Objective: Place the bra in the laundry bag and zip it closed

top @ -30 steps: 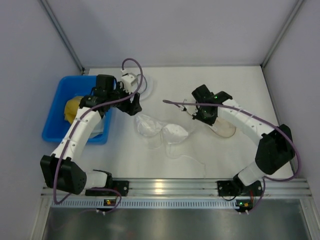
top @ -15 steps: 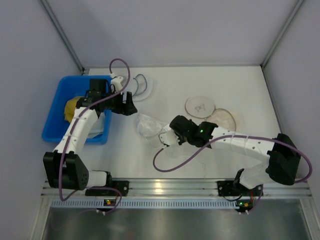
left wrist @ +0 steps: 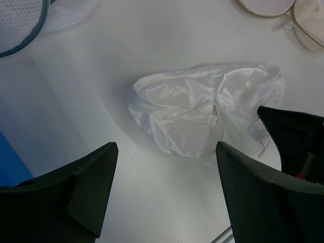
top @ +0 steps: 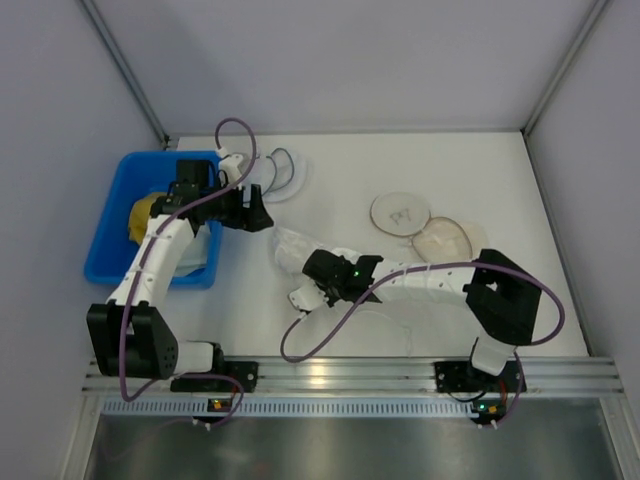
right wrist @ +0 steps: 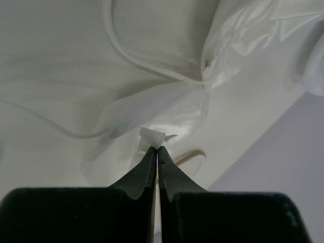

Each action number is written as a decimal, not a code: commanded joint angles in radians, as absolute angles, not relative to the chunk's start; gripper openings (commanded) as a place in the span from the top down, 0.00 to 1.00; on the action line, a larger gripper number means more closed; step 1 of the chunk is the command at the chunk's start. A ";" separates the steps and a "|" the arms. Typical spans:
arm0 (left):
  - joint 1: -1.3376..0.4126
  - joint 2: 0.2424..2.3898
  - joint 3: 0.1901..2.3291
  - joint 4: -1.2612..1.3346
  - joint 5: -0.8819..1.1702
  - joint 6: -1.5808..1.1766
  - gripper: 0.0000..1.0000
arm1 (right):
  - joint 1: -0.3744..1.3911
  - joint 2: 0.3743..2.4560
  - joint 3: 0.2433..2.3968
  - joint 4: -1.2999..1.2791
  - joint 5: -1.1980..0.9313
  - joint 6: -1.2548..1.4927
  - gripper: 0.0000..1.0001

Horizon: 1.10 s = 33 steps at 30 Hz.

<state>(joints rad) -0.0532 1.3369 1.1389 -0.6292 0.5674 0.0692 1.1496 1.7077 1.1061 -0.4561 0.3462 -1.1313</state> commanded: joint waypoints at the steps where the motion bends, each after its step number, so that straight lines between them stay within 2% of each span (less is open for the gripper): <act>1: -0.040 1.292 1.140 -0.595 0.600 0.077 0.16 | 1.181 1.727 1.152 -0.423 0.313 -1.092 1.00; 7: -0.038 1.287 1.166 -0.594 0.598 0.087 0.15 | 1.239 1.697 1.147 -0.440 0.301 -1.042 0.98; 9: -0.038 1.289 1.173 -0.594 0.600 0.086 0.15 | 1.256 1.695 1.147 -0.436 0.301 -1.031 0.86; 10: -0.038 1.284 1.178 -0.594 0.600 0.084 0.14 | 1.261 1.698 1.146 -0.433 0.304 -1.023 0.68; 12: -0.038 1.269 1.178 -0.594 0.600 0.087 0.14 | 1.264 1.703 1.154 -0.436 0.324 -1.014 0.57; 14: -0.038 1.246 1.177 -0.594 0.597 0.094 0.13 | 1.262 1.691 1.158 -0.436 0.351 -1.009 0.47; 17: -0.038 1.224 1.178 -0.594 0.607 0.094 0.13 | 1.258 1.649 1.170 -0.434 0.370 -0.997 0.44; 20: -0.031 1.204 1.192 -0.594 0.641 0.075 0.13 | 1.238 1.586 1.218 -0.428 0.379 -0.960 0.35; 22: -0.028 1.207 1.212 -0.592 0.681 0.058 0.13 | 1.223 1.542 1.252 -0.416 0.379 -0.933 0.27; 23: -0.026 1.213 1.219 -0.592 0.708 0.048 0.13 | 1.203 1.493 1.262 -0.404 0.377 -0.925 0.19; 24: -0.026 1.215 1.226 -0.592 0.709 0.048 0.13 | 1.192 1.464 1.264 -0.396 0.376 -0.914 0.19; 25: -0.026 1.221 1.238 -0.592 0.730 0.048 0.14 | 1.180 1.435 1.259 -0.388 0.373 -0.895 0.08; 26: -0.026 1.226 1.244 -0.592 0.739 0.046 0.14 | 1.151 1.375 1.256 -0.381 0.364 -0.882 0.01; 31: -0.029 1.250 1.258 -0.592 0.822 0.095 0.17 | 1.010 1.224 1.241 -0.452 0.284 -0.737 0.01; 33: -0.070 1.250 1.253 -0.592 0.802 0.158 0.18 | 0.886 1.152 1.230 -0.483 0.217 -0.687 0.01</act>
